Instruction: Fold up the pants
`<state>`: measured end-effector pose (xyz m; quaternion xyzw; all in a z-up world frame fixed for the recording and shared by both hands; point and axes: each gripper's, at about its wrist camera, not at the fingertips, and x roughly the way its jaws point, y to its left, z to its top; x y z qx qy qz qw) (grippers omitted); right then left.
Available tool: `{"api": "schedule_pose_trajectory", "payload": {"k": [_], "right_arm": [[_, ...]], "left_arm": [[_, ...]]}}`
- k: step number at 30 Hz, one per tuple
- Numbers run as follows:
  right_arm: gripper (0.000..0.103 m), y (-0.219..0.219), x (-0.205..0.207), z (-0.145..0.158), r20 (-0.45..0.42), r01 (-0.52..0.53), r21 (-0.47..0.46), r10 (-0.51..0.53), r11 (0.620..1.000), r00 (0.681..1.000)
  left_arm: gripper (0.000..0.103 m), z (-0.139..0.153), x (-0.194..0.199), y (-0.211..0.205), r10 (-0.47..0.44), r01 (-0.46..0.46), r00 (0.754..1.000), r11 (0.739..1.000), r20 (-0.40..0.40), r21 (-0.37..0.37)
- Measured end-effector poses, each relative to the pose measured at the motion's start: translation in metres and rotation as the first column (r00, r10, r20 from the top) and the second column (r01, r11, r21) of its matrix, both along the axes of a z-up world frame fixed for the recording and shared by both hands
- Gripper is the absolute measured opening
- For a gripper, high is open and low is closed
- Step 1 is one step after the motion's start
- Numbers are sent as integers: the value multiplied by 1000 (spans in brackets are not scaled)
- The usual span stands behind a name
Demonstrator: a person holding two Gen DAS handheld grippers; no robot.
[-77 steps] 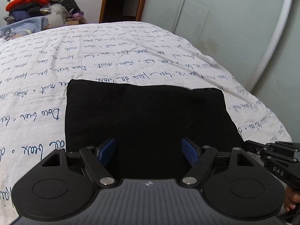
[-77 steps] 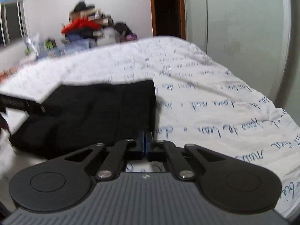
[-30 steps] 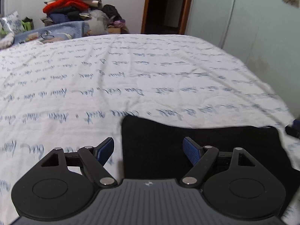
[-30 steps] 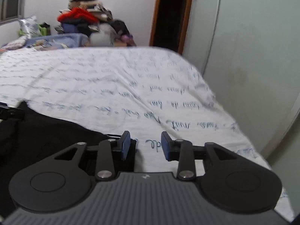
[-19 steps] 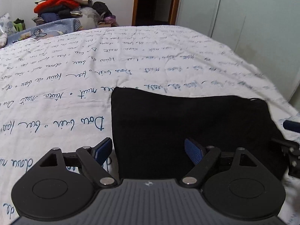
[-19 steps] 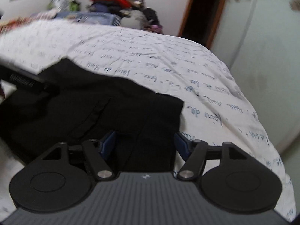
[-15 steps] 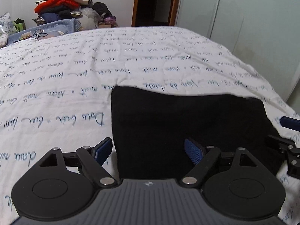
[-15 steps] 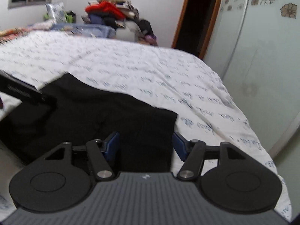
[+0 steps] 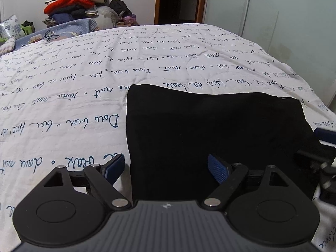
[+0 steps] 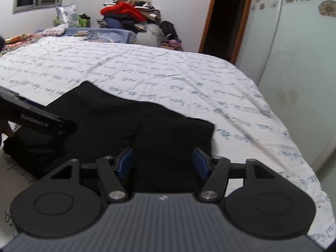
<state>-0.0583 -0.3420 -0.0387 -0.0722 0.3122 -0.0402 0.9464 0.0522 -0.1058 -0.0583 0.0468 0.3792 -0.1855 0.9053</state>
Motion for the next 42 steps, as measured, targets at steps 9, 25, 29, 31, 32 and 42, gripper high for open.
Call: {"api": "schedule_pose_trajectory", "payload": {"k": [9, 25, 29, 31, 32, 42], "right_arm": [[62, -1, -2, -8, -48, 30, -4, -30, 1000, 998], [70, 17, -15, -1, -10, 25, -10, -25, 1000, 1000], [76, 27, -11, -7, -27, -9, -29, 9, 1000, 1000], [76, 25, -10, -12, -43, -17, -25, 15, 1000, 999], [76, 23, -12, -11, -38, -15, -12, 15, 1000, 999], [84, -16, -8, -3, 27, 107, 81, -109, 991, 994]], "left_arm": [[86, 2, -3, 0, 2, -2, 1000, 1000, 2, 15], [86, 6, -18, 3, 3, -3, 1000, 1000, 6, 31], [86, 5, -26, 5, -15, 14, 1000, 999, 12, 41], [87, 7, -28, 9, -31, 31, 999, 999, 22, 41], [87, 9, -28, 11, -31, 30, 999, 999, 28, 39], [92, 5, 24, 45, 63, -65, 997, 997, -49, -43]]}}
